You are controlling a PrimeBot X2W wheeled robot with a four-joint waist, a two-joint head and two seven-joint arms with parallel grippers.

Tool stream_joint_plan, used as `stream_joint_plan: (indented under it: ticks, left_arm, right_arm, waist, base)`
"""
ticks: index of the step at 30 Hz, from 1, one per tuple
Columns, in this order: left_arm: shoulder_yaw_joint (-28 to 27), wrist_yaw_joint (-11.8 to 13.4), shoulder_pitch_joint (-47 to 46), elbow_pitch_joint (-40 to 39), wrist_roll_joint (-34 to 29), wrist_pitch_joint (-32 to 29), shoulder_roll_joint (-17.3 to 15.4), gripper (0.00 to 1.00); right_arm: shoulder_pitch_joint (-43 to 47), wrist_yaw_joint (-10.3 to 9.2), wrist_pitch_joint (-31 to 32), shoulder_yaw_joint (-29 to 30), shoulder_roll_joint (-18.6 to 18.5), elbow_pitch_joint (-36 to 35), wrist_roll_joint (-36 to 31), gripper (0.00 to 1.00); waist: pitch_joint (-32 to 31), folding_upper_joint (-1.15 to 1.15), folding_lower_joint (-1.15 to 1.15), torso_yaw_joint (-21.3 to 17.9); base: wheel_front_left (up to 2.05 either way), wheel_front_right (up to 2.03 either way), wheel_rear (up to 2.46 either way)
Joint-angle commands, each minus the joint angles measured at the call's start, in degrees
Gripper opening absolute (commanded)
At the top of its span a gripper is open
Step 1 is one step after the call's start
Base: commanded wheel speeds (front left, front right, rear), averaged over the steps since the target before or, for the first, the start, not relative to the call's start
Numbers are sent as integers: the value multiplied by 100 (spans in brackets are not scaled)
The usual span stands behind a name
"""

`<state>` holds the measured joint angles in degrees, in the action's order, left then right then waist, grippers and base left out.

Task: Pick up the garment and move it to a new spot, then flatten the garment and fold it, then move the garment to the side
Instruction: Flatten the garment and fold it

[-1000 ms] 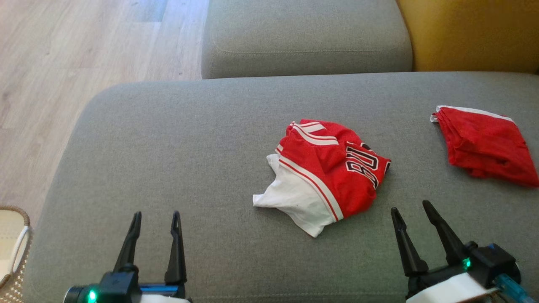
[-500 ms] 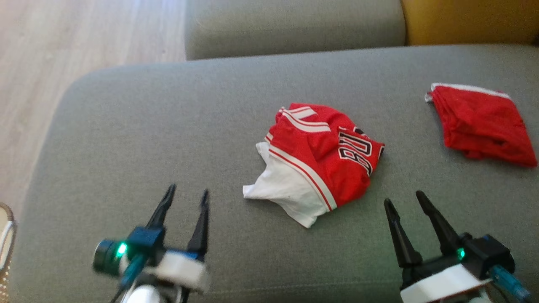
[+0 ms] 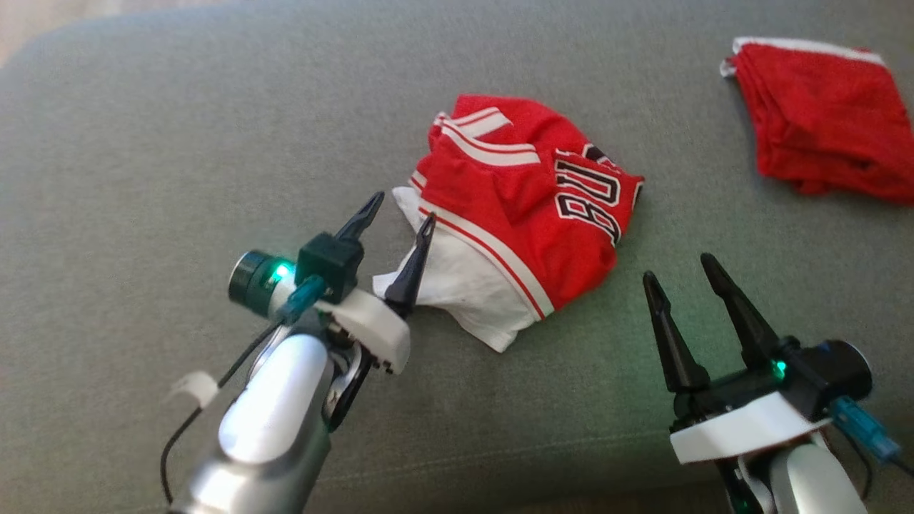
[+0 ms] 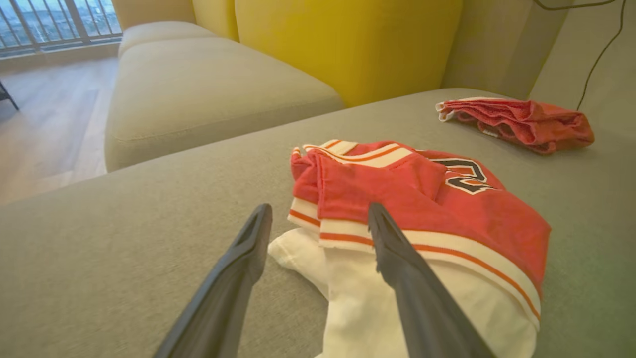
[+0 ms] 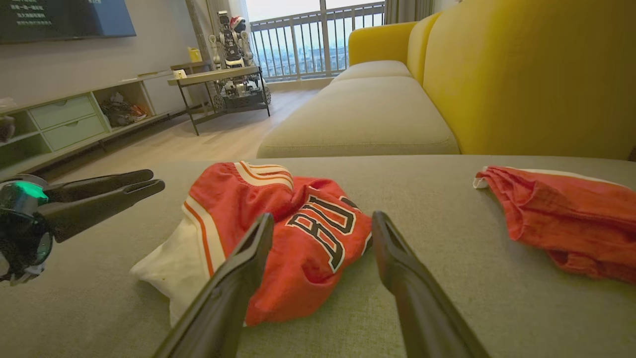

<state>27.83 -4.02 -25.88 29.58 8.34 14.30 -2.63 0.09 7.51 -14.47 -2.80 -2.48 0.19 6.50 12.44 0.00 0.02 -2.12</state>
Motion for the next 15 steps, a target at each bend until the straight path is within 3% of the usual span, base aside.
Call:
stream_joint_plan:
  ticks: [1,15]
  left_arm:
    - [-110,23,-258,-99,57,70,-27,100]
    - [305,351,-906,412,309,70,-25,100]
  right_arm:
    - [-197,-2,-52,-159,-40,-202,-44,100]
    - [-402,-2,-52,-177,-40,-216,30,100]
  waist:
    - [176,0,-2,-146]
    - [432,0,-2,-401]
  base:
    - [0,0,0]
    - [0,0,0]
